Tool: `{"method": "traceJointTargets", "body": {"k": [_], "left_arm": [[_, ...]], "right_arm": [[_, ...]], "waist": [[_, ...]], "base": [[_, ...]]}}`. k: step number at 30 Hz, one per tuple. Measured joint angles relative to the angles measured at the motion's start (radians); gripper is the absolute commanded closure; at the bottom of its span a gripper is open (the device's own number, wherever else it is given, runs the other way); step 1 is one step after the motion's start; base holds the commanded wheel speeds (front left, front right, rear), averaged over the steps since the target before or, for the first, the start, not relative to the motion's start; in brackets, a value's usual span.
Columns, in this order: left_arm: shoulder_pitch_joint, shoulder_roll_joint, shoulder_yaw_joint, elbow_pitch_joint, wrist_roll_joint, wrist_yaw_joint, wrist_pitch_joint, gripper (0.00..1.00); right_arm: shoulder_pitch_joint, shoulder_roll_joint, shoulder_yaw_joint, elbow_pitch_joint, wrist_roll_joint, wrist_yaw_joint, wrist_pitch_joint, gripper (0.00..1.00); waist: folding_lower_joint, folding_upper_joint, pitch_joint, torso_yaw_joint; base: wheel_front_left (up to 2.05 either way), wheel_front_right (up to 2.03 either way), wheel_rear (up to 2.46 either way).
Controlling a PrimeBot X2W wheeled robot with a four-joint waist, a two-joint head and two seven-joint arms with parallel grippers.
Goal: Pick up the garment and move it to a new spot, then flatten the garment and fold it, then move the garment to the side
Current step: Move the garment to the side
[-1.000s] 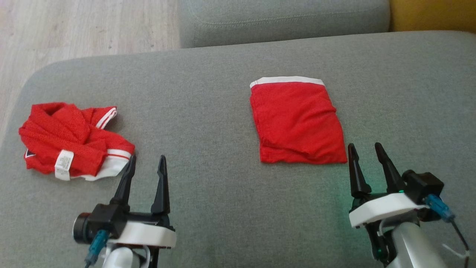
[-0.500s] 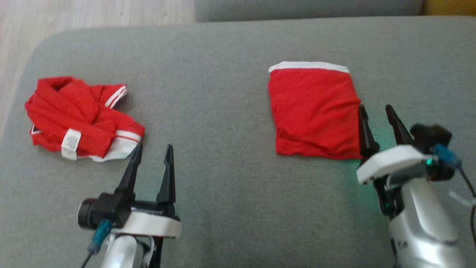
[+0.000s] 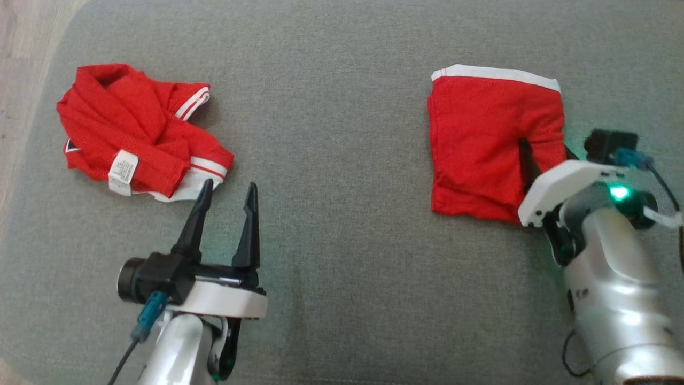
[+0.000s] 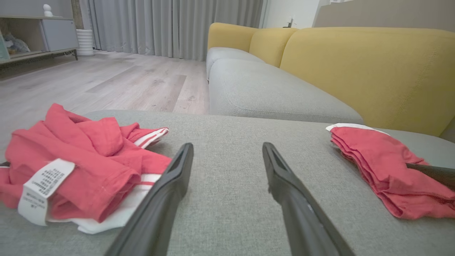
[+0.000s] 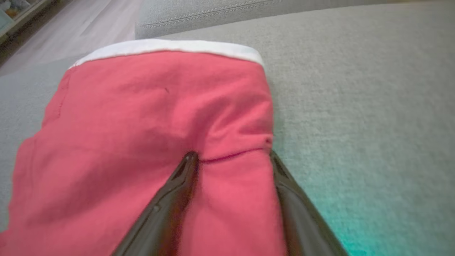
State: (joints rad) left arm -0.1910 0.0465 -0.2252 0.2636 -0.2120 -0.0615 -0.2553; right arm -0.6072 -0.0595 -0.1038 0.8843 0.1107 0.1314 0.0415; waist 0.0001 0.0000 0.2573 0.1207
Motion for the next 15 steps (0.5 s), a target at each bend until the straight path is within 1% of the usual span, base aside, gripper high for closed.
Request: {"method": "traceJointTargets", "body": {"k": [1, 6, 8, 10, 12, 15], "left_arm": [[-0.006, 0.000, 0.000, 0.002, 0.000, 0.000, 0.000, 0.00], [-0.015, 0.000, 0.008, 0.008, 0.000, 0.000, 0.000, 0.00], [-0.013, 0.000, 0.016, 0.008, 0.000, 0.001, 0.000, 0.00], [-0.009, 0.000, 0.024, 0.008, 0.000, 0.001, 0.000, 0.00], [-0.004, 0.000, 0.028, 0.008, 0.000, 0.001, 0.000, 0.00], [-0.003, 0.000, 0.032, 0.005, 0.000, 0.001, 0.000, 0.00]], "right_arm": [[-0.017, -0.005, 0.008, 0.013, -0.012, 0.000, 0.004, 1.00], [-0.039, -0.007, 0.058, 0.049, -0.088, 0.000, -0.006, 1.00], [-0.038, -0.013, 0.092, 0.057, -0.122, 0.000, -0.012, 1.00], [-0.038, -0.025, 0.123, 0.056, -0.131, 0.000, -0.015, 1.00], [-0.038, -0.053, 0.167, 0.052, -0.131, 0.000, -0.015, 1.00], [-0.038, -0.120, 0.243, 0.030, -0.129, 0.000, -0.007, 1.00]], "waist": [[-0.0001, 0.0000, 0.002, 0.002], [-0.0001, 0.0000, -0.011, -0.011], [-0.0001, 0.0000, -0.026, -0.028], [-0.0001, 0.0000, -0.036, -0.044], [-0.0001, 0.0000, -0.046, -0.059], [-0.0002, 0.0000, -0.058, -0.082]], "base": [[0.00, 0.00, 0.00], [0.00, 0.00, 0.00], [0.00, 0.00, 0.00], [0.00, 0.00, 0.00], [0.00, 0.00, 0.00], [0.00, 0.00, 0.00]]}}
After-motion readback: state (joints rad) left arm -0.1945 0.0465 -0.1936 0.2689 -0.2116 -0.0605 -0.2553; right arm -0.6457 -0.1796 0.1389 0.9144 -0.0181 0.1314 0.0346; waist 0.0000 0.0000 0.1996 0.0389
